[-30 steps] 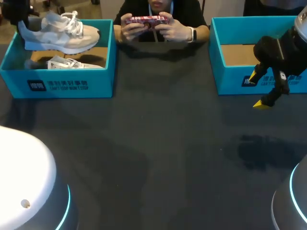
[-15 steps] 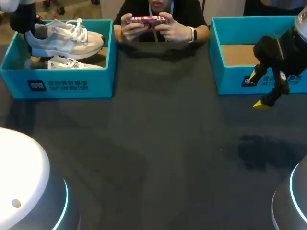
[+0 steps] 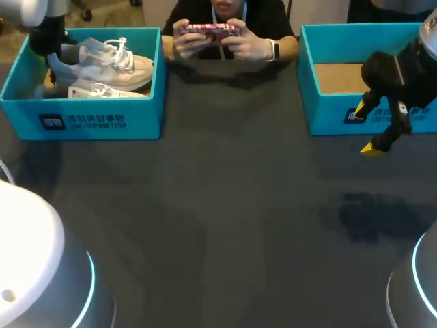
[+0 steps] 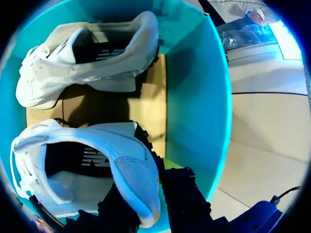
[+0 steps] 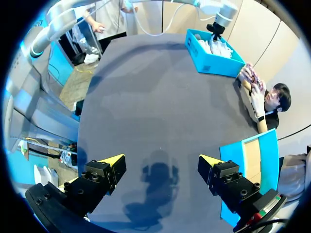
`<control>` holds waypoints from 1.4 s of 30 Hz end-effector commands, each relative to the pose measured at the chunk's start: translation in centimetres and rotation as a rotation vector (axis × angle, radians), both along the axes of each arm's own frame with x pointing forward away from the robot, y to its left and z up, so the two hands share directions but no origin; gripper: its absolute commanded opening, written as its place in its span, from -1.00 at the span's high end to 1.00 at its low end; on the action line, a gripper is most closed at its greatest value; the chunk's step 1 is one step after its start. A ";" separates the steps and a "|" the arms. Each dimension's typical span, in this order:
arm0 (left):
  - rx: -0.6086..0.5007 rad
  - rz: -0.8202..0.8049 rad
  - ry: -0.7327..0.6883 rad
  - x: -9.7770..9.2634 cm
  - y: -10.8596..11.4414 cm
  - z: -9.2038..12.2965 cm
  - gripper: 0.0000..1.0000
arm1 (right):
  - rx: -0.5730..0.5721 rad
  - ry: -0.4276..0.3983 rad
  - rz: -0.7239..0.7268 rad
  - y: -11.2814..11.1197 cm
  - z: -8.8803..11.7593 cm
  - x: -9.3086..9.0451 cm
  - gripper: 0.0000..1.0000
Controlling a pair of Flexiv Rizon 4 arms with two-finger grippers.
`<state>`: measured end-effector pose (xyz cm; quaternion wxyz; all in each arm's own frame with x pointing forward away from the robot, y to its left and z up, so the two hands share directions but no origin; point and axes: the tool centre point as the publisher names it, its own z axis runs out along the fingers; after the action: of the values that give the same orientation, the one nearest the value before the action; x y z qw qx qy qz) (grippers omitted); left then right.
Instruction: Take the shoe out of the shoebox, open the shoe tongue, remove and reinsert the insole, then place the shoe into the shoebox
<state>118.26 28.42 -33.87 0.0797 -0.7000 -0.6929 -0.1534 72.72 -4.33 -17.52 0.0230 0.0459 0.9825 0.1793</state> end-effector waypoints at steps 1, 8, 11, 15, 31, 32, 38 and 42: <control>0.007 0.003 0.024 1.1 -0.6 -1.1 1.00 | -0.002 0.001 0.000 0.1 -0.1 0.1 -1.00; 0.021 -0.020 0.074 0.8 -0.9 -2.1 1.00 | -0.002 0.001 0.000 0.1 -0.1 0.1 -1.00; 0.022 -0.019 0.079 0.7 -0.8 -2.3 1.00 | -0.002 0.001 0.000 0.1 -0.1 0.1 -1.00; 0.012 -0.021 0.078 0.5 -0.8 -1.7 0.11 | -0.002 0.001 0.000 0.1 -0.1 0.1 -1.00; -0.062 -0.089 0.078 -2.2 -0.8 3.2 -1.00 | -0.002 0.001 0.000 0.1 -0.1 0.1 -1.00; -0.067 -0.085 0.075 -2.5 -0.7 3.6 -1.00 | -0.002 0.001 0.000 0.1 -0.1 0.1 -1.00; -0.111 -0.091 0.082 -4.0 -0.4 6.3 -1.00 | -0.002 0.001 0.000 0.1 -0.1 0.1 -1.00; -0.139 -0.088 0.102 -5.2 -0.3 7.2 -1.00 | -0.002 0.001 0.000 0.1 -0.1 0.1 -1.00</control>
<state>115.01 27.80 -27.82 0.0676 -0.7389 -0.6670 -0.0677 72.72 -4.32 -17.52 0.0230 0.0459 0.9825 0.1793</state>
